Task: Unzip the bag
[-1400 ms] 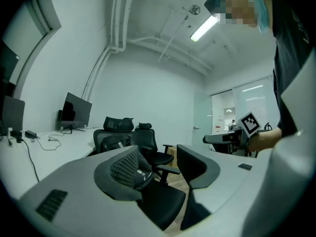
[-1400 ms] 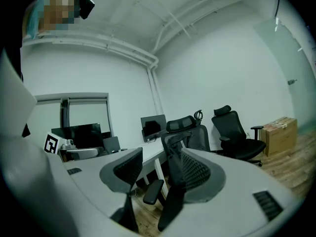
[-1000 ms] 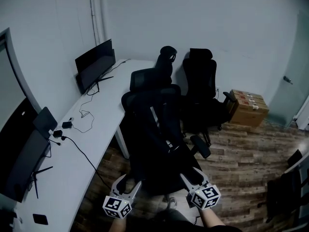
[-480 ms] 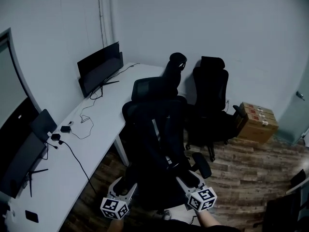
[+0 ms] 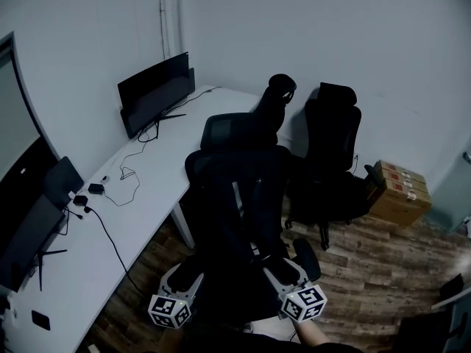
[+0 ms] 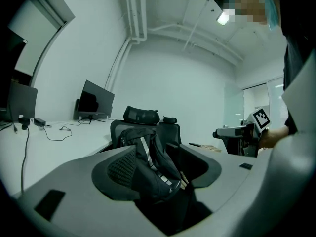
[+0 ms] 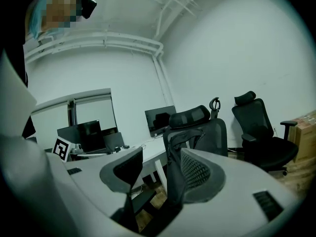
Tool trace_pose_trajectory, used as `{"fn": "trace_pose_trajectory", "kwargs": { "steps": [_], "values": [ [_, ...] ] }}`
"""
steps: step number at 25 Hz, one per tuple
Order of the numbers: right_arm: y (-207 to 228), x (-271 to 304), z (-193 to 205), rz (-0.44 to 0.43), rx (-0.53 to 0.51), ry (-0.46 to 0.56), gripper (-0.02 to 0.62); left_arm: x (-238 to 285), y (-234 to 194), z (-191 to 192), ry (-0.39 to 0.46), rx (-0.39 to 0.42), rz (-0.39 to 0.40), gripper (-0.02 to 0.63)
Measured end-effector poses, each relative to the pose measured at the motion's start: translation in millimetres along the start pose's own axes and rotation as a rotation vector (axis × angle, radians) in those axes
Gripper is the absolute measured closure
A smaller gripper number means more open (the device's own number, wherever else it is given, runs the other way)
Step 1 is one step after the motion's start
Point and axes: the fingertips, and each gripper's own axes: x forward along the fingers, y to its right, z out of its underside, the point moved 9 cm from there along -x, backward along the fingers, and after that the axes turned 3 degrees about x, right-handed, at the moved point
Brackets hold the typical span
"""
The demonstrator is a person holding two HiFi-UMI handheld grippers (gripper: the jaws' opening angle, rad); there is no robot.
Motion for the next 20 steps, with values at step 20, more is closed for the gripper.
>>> {"fn": "trace_pose_trajectory", "kwargs": {
  "steps": [20],
  "values": [
    [-15,175,-2,0.192,0.074,-0.012,0.374,191,-199,-13,-0.092,0.002,0.164,0.332]
  ]
}}
